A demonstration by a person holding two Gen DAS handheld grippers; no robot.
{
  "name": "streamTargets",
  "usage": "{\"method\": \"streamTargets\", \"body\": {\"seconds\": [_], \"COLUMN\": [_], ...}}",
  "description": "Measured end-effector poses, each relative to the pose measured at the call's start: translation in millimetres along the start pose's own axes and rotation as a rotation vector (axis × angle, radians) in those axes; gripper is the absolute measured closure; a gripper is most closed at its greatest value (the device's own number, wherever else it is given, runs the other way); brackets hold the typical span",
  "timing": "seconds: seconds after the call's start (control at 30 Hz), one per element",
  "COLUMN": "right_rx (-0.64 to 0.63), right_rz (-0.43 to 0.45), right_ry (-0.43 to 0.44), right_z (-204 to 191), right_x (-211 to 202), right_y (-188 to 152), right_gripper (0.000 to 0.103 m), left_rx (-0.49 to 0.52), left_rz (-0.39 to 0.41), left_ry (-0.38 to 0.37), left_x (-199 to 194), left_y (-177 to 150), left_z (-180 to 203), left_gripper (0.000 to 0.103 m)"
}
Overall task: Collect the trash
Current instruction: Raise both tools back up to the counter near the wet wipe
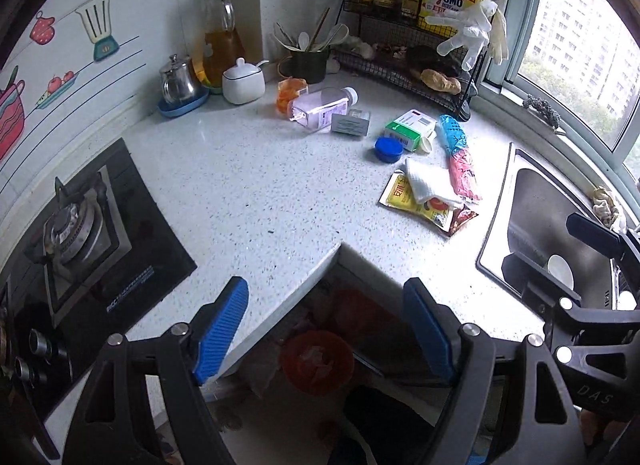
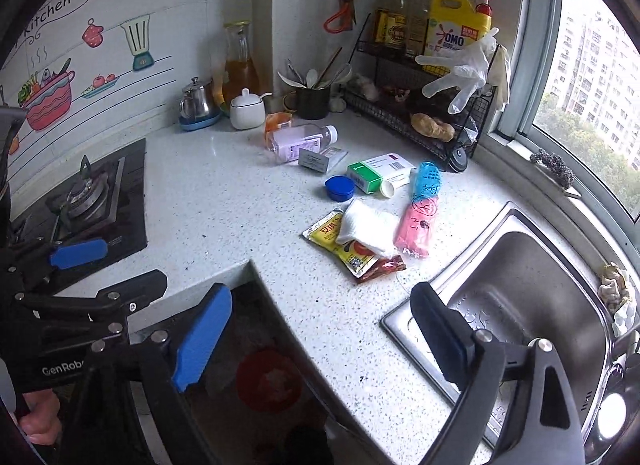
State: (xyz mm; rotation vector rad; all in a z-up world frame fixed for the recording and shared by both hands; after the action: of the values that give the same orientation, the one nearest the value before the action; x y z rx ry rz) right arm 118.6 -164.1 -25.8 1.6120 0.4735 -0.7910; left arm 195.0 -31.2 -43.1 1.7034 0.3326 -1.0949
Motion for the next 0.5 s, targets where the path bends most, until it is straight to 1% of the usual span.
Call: {"method": "streamTargets", "body": {"seconds": [0.23,0.33,0.5], "right_rx": [0.022,0.026,0.018], "right_rz": [-0.065,-0.108,-0.182], "right_ry": [-0.023,-0.023,-0.018], "right_z": [19.8,28.5,35.2], "right_x": [50.8,76.0,119.5], "right_y": [28.2,38.5,48.5], "right_gripper": [0.013,0.013,0.013], "left_rx": [0.017,0.011,0.008], "left_rz": [-0.065,-0.101,-0.143], "left_ry": [-0.023,-0.030,-0.012], "left_x": [55.0,82.2,121.2], "left_y": [40.2,53.7,71.7], "left_z": [0.3,-1.4,-3.9], "left_gripper": [0.025,0.025,0.025]}}
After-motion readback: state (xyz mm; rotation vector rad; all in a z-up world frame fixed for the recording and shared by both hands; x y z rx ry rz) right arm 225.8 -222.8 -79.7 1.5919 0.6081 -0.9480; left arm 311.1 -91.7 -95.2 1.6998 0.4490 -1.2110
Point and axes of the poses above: each gripper's, at about its wrist camera, not at the fingertips, and x roughly the way its jaws point, z to its right, y to its top, the point moved 1 cm from there along x, roughly the way its jaws point, and after that the axes turned 8 degrees about x, right-handed, at the moved point
